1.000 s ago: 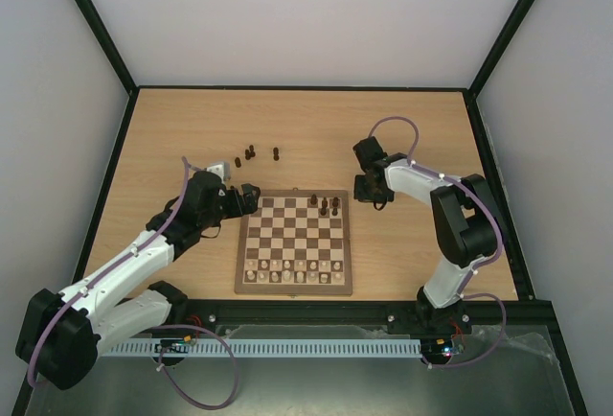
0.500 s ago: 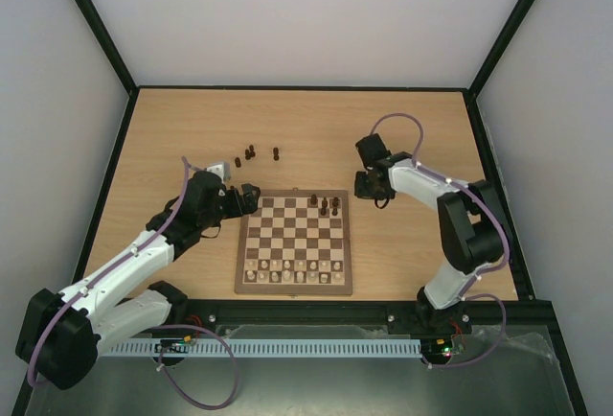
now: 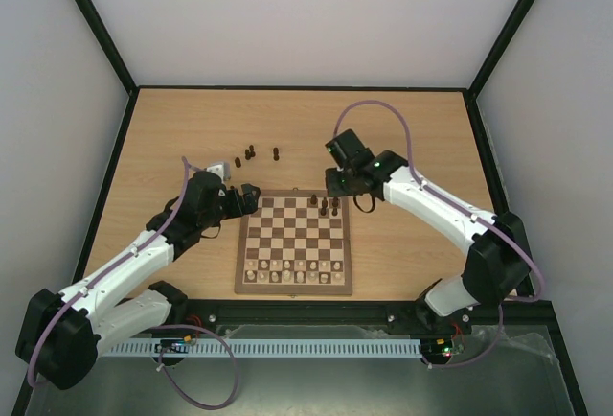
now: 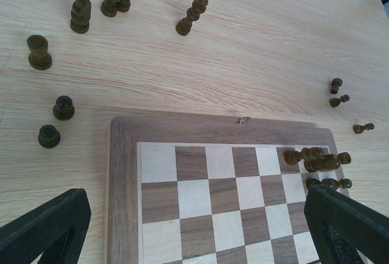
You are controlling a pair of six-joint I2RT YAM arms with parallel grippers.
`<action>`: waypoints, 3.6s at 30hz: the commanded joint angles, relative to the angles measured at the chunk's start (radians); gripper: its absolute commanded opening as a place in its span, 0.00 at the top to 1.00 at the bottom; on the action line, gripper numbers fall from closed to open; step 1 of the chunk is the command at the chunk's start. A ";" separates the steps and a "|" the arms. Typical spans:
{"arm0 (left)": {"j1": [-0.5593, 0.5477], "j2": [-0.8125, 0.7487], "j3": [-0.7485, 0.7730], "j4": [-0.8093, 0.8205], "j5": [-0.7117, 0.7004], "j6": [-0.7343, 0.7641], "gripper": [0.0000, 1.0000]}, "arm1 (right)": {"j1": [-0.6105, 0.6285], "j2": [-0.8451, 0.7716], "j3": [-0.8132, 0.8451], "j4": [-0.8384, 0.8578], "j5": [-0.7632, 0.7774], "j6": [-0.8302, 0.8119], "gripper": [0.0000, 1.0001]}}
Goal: Set up the chess pieces on the board
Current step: Place the chess piece on the chessboard.
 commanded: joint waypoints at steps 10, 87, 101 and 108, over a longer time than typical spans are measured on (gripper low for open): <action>-0.004 -0.039 0.015 -0.023 -0.021 0.002 0.00 | 0.196 0.154 0.120 -0.170 -0.034 -0.004 0.90; -0.005 -0.044 0.014 -0.029 -0.025 -0.002 0.00 | 0.196 0.342 0.111 -0.067 0.052 -0.010 0.78; -0.005 -0.043 0.016 -0.026 -0.021 -0.005 0.00 | 0.196 0.316 0.095 -0.074 0.062 -0.008 0.78; -0.004 -0.043 0.014 -0.028 -0.022 -0.006 0.01 | 0.196 0.288 0.093 -0.057 0.029 -0.015 0.78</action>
